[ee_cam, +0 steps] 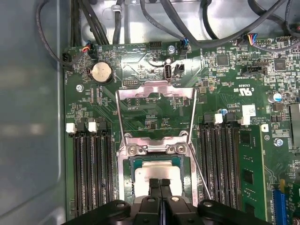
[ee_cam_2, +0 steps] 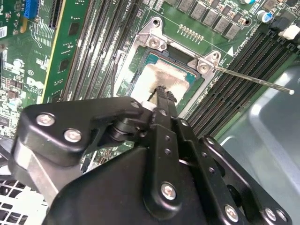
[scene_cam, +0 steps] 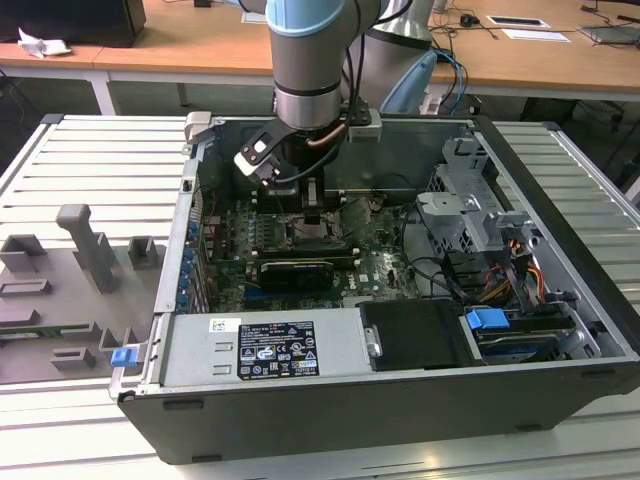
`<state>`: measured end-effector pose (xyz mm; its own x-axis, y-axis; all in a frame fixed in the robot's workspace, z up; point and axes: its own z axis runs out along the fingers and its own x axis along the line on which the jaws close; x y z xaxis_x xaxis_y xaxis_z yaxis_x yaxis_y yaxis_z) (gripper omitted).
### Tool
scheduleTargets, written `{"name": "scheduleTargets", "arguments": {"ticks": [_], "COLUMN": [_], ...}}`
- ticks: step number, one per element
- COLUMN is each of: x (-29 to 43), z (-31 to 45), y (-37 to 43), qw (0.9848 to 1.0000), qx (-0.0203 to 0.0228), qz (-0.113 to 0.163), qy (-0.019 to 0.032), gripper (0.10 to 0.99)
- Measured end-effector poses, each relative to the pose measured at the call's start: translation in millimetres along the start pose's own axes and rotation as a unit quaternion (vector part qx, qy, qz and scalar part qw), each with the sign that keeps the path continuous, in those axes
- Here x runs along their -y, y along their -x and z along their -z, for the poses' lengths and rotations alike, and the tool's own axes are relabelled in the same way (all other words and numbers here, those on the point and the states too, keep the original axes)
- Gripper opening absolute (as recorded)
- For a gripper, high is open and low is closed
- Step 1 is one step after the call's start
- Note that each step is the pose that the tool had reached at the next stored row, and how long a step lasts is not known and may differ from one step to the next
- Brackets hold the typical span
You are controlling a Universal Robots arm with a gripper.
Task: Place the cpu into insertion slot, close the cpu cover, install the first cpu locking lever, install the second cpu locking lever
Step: 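Place the cpu into insertion slot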
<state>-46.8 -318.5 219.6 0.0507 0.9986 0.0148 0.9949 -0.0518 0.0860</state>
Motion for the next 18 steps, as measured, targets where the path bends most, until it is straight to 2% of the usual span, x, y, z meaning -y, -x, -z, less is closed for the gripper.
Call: {"name": "scheduleTargets", "arguments": {"ticks": [1,8,11,18], "x": [0.0,-0.3,-0.7,-1.1], "z": [0.3,3.8,8.2,12.8], "y": [0.0,0.0,-0.1,-0.2], "qw": [1.0000,1.0000,1.0000,1.0000], "qx": [0.0000,0.0001,0.0002,0.0002], "qz": [0.000,-0.001,-0.002,-0.002], "qy": [0.0000,0.0000,0.0000,0.0000], "gripper": [0.106,0.106,0.106,0.106]}}
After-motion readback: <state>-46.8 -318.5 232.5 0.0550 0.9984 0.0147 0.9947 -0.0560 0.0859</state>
